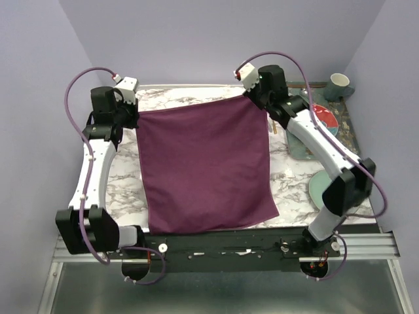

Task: Fold the napkin into a case and place the utensils inside
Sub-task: Flatten out the crumpled napkin at the center of the board, then fold and flatten the napkin at the center of the board.

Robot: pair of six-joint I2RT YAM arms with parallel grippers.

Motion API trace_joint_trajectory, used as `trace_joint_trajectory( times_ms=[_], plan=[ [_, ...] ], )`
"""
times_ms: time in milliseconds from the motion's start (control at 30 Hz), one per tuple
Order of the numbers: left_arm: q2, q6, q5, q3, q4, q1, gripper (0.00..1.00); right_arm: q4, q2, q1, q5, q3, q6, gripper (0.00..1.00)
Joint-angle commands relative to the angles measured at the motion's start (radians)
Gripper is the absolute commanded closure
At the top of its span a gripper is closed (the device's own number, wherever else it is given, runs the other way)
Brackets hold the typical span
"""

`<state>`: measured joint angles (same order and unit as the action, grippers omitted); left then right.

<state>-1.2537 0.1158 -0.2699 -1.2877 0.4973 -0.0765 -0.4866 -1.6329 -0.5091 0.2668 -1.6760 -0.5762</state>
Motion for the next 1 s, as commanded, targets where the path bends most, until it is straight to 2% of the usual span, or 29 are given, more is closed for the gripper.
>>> trace_joint_trajectory(
  times_ms=[0,133,267,400,500,667,867,967],
  plan=[
    [-0.157,0.047,-0.009,0.06,-0.282,-0.002,1.0,0.094,-0.213,0.059,-0.115,-0.079,0.064,0.99],
    [-0.346,0.048,-0.043,0.018,-0.377,-0.003,1.0,0.098,-0.391,0.084,-0.144,-0.191,0.072,0.99],
    [-0.57,0.028,-0.103,-0.125,-0.346,-0.009,1.0,0.109,-0.525,0.106,-0.158,-0.324,0.061,0.99],
    [-0.65,0.028,-0.143,-0.199,-0.368,-0.012,1.0,0.118,-0.587,0.122,-0.164,-0.361,0.041,0.99],
    [-0.647,0.05,-0.175,-0.202,-0.37,-0.011,1.0,0.118,-0.578,0.138,-0.187,-0.347,0.035,0.99],
    [-0.534,0.162,-0.276,-0.128,-0.257,-0.011,1.0,0.118,-0.472,0.155,-0.25,-0.177,-0.011,0.99],
    [-0.324,0.381,-0.397,0.096,-0.064,-0.011,1.0,0.099,-0.268,0.167,-0.383,0.1,-0.086,0.99],
    [-0.238,0.474,-0.417,0.198,0.03,-0.002,1.0,0.031,-0.203,0.167,-0.439,0.189,-0.122,0.99]
  ],
)
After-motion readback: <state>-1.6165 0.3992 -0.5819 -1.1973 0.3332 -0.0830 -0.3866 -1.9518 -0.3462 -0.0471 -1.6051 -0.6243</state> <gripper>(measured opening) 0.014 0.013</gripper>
